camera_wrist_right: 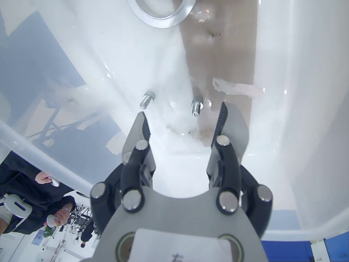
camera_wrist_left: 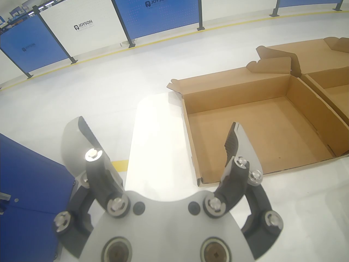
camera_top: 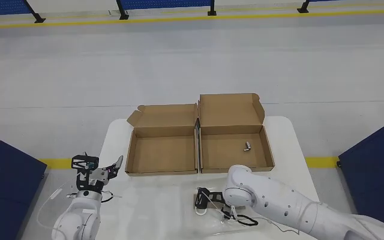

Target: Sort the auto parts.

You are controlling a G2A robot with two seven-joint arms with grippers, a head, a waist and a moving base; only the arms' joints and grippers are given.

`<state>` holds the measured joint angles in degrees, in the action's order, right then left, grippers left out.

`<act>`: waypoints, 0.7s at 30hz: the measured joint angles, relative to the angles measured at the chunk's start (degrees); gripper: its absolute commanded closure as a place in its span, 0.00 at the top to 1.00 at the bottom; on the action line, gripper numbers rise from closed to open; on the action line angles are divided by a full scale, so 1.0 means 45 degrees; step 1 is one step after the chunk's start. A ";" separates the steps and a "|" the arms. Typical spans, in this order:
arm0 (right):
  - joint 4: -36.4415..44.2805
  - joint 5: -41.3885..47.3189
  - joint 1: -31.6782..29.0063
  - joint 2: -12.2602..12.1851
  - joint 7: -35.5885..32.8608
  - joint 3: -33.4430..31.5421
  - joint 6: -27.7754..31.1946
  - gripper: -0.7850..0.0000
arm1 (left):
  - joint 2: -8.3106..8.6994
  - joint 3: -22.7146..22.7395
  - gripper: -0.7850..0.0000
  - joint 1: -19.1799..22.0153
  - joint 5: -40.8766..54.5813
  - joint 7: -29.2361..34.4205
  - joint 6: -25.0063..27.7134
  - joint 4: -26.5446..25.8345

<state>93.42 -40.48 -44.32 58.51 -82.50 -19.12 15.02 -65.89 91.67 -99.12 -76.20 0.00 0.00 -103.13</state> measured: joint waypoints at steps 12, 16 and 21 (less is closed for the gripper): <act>-0.0181 -0.0425 -0.0105 0.0174 0.0114 -0.0089 -0.0076 0.35 | 0.0000 0.0000 1.00 0.0000 0.0000 0.0000 0.0000 0.0000; -0.0268 -0.0518 -0.0163 0.0230 0.0125 -0.0103 -0.0094 0.24 | 0.0000 0.0000 1.00 0.0000 0.0000 0.0000 0.0000 0.0000; -0.0371 -0.0615 -0.0211 0.0307 0.0046 -0.0127 -0.0137 0.00 | 0.0000 0.0000 1.00 0.0000 0.0000 0.0000 0.0000 0.0000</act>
<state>91.75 -43.25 -45.27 59.89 -82.29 -19.70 14.40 -65.89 91.67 -99.12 -76.20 0.00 0.00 -103.13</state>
